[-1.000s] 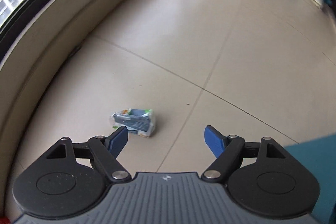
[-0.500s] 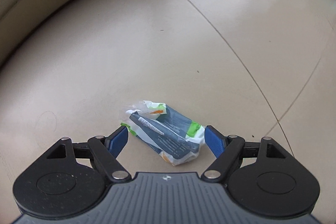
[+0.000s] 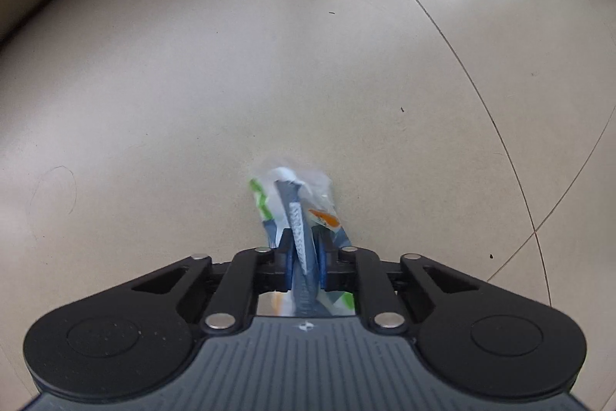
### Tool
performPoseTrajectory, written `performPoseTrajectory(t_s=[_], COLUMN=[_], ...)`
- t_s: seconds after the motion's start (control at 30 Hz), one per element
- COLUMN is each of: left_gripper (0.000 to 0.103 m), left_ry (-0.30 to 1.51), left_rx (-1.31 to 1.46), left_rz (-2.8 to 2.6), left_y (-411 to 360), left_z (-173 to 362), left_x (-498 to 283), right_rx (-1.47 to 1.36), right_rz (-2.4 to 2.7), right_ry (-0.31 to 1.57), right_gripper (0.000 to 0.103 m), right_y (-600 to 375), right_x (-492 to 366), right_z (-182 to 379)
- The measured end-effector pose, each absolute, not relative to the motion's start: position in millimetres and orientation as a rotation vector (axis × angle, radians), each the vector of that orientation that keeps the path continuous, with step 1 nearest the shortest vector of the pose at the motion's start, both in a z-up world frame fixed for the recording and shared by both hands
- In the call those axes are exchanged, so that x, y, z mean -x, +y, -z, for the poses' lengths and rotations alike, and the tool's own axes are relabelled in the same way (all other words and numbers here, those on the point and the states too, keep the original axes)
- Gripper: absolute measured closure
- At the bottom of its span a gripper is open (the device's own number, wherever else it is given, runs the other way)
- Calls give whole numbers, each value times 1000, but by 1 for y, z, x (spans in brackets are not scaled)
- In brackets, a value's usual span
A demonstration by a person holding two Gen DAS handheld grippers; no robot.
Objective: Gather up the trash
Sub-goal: 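Close the left tool on the clear wrapper and lift it, then carry the clear wrapper into the wastebasket with the left tool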
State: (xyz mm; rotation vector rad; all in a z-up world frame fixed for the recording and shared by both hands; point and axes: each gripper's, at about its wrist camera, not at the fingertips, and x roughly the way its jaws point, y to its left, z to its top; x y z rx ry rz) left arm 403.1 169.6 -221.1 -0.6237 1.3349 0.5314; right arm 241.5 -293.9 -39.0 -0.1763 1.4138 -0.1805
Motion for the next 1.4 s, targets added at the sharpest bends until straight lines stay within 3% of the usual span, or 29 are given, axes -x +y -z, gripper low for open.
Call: performPoseTrajectory(t_s=[0.23,0.6,1.03,1.2,1.4], left_gripper=[97,98,98,98,97], left_ry=[1281,1187,1122,1130,1145], left_rx=[529,308,86,-10,-137], left_rz=[-425,-130,316,509,612], left_y=[164,104,-66,-149,-232], left_z=[182,45,-99,-118,-101], left_x=[-392,-376,-337,-318,-292], right_rx=[184,190,222,216,204], right_rz=[174,153,102,94,95], right_ry=[1405,1387,1367,1363,1361], right_gripper=[86,87,87,88,88], right_y=[-293,-294,-291,-292,-294], right_x=[-239,-233,-227,-224,-223], right_z=[39,32,28,25,22])
